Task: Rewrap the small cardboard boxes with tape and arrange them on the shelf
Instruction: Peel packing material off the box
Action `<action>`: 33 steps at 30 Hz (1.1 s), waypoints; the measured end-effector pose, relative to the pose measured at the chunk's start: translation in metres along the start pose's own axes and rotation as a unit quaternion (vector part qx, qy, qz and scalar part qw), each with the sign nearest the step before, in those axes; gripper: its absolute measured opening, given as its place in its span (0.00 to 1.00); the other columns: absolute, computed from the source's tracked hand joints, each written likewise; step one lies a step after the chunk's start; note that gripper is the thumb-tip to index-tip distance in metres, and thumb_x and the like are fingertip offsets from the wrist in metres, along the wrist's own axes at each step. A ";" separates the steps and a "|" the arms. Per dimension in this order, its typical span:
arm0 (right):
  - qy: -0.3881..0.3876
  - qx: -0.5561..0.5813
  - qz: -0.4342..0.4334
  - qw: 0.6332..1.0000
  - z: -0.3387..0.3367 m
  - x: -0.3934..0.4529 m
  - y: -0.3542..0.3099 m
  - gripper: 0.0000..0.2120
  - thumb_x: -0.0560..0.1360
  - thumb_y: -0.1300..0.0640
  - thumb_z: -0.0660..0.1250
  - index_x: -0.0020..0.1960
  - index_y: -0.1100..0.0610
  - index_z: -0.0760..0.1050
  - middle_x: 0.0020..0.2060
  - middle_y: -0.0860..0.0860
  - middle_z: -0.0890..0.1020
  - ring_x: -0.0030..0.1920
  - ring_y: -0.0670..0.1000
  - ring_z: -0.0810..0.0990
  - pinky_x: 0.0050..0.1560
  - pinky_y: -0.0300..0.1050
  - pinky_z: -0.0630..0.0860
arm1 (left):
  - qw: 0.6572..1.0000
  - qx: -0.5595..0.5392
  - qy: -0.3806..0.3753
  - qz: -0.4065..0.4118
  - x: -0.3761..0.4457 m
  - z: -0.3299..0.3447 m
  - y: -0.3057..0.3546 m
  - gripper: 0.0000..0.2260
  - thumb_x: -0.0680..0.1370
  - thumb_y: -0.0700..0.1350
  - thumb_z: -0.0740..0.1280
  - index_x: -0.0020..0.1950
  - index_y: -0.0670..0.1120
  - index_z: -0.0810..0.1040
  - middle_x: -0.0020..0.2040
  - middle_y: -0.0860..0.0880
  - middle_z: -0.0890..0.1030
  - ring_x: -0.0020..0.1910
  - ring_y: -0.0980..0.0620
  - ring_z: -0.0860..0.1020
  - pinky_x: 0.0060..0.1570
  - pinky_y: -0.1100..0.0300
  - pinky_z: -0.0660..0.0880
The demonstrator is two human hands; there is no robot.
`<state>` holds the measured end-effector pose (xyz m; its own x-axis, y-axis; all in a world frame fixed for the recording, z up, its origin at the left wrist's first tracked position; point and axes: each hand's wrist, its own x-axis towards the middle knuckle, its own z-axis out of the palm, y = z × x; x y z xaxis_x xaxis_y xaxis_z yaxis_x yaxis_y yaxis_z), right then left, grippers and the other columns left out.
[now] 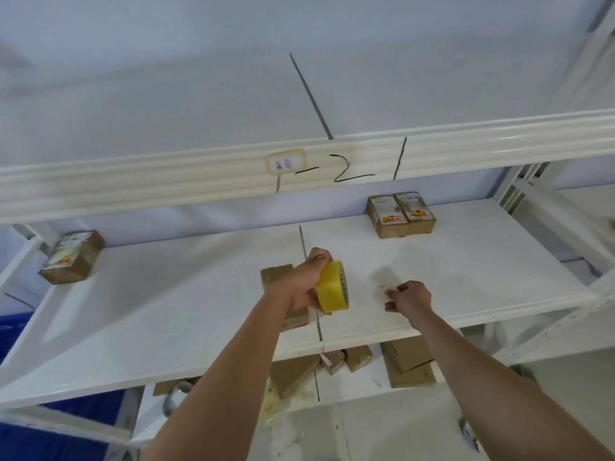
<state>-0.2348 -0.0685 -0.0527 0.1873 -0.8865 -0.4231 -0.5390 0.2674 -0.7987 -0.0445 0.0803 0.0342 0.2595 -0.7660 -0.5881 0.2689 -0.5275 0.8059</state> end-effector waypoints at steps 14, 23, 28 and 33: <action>0.037 -0.150 0.031 0.988 -0.003 0.020 0.014 0.25 0.74 0.48 0.75 0.56 0.68 0.74 0.42 0.61 0.83 0.36 0.57 0.84 0.33 0.43 0.78 | 1.000 0.005 0.031 0.002 0.012 0.012 -0.008 0.07 0.86 0.55 0.55 0.57 0.54 0.69 0.60 0.42 0.71 0.56 0.35 0.77 0.52 0.29 0.77; -0.179 -0.008 -0.124 0.976 0.053 -0.037 -0.105 0.17 0.78 0.48 0.71 0.51 0.63 0.82 0.42 0.57 0.83 0.35 0.54 0.81 0.45 0.53 0.84 | 0.998 0.005 0.056 0.005 -0.010 -0.023 -0.010 0.07 0.86 0.55 0.56 0.59 0.54 0.68 0.61 0.41 0.73 0.58 0.37 0.78 0.55 0.34 0.78; -0.307 -0.144 -0.180 0.923 0.086 -0.081 -0.146 0.21 0.78 0.44 0.70 0.52 0.64 0.84 0.47 0.54 0.86 0.44 0.51 0.85 0.40 0.40 0.81 | 0.998 0.030 0.056 0.025 -0.028 -0.057 -0.016 0.14 0.84 0.60 0.56 0.65 0.55 0.66 0.63 0.42 0.77 0.58 0.38 0.81 0.54 0.34 0.79; -0.308 -0.109 -0.183 0.927 0.124 -0.104 -0.156 0.11 0.76 0.53 0.75 0.50 0.61 0.85 0.42 0.55 0.87 0.41 0.51 0.86 0.43 0.43 0.84 | 0.994 0.064 0.078 0.030 -0.051 -0.104 -0.026 0.13 0.84 0.60 0.54 0.63 0.55 0.65 0.61 0.41 0.76 0.56 0.35 0.81 0.52 0.35 0.80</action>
<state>-0.0682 0.0294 0.0628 0.7875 -0.5012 -0.3587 -0.4877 -0.1510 -0.8598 0.0312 0.1715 0.0364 0.4147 -0.7365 -0.5344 0.1313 -0.5327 0.8360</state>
